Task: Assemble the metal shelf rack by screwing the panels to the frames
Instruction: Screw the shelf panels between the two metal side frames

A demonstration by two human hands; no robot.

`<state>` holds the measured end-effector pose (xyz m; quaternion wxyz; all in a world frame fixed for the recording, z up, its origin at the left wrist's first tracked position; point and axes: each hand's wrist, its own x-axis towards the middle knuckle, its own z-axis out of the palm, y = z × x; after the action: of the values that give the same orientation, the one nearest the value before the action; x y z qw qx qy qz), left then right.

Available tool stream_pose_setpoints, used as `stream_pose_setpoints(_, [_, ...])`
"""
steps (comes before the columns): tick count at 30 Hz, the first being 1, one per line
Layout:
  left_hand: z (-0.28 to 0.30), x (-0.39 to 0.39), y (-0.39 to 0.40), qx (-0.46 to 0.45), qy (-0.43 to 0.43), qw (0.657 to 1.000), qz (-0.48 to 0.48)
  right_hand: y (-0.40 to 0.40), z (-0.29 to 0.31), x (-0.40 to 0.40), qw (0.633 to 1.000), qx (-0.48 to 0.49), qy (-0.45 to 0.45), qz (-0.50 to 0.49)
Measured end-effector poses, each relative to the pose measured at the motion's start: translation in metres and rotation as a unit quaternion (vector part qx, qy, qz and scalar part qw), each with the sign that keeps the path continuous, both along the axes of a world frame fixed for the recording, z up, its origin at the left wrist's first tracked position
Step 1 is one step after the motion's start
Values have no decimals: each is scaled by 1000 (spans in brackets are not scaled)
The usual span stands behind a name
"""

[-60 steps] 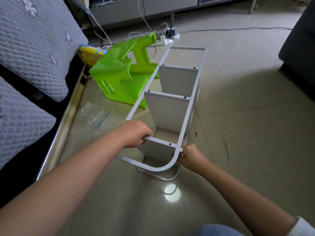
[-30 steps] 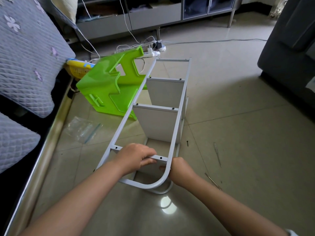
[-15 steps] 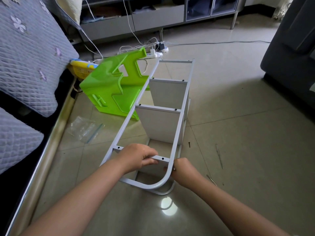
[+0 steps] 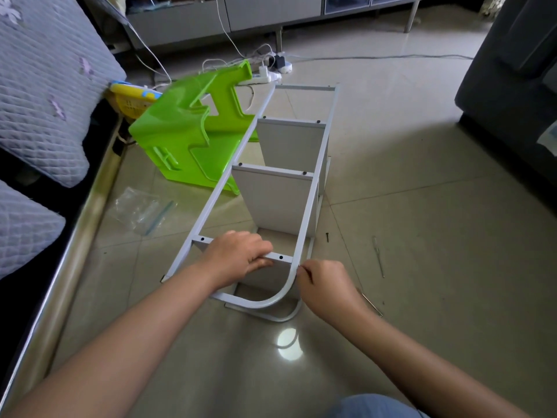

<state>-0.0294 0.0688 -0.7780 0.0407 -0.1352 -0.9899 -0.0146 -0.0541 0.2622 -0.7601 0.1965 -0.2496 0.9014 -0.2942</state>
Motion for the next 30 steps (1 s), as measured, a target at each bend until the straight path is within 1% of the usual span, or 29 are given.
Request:
stream_pose_setpoints(2, [-2,1,1,-1,35,999,-5,-4,1,-3,1000,6,12,-2])
stream_pose_setpoints(6, [-2,2,1,21,44,999,-9,-2,-1,1,1000,-11,19,-16])
stream_pose_setpoints(8, [-2,2,1,29,58,998,-6,0,-2,7,999,-37,14,-22])
stream_pose_setpoints(14, [-4,1,-2,51,38,998,4,-1,-23,-4,995,-69,68,-34])
stream_pose_setpoints(17, [-5,-1,-3,36,55,998,7,-4,-29,-6,988,-121,80,-48])
stream_pose_setpoints(20, [-8,-1,-5,48,31,998,0,-4,-34,-7,982,-154,101,-53])
stream_pose_setpoints(25, [-7,0,-6,104,-7,994,9,-4,-40,-8,979,-167,114,-41])
stream_pose_setpoints(30, [-3,-1,-7,101,-38,994,30,-5,-40,-7,977,-180,108,-49])
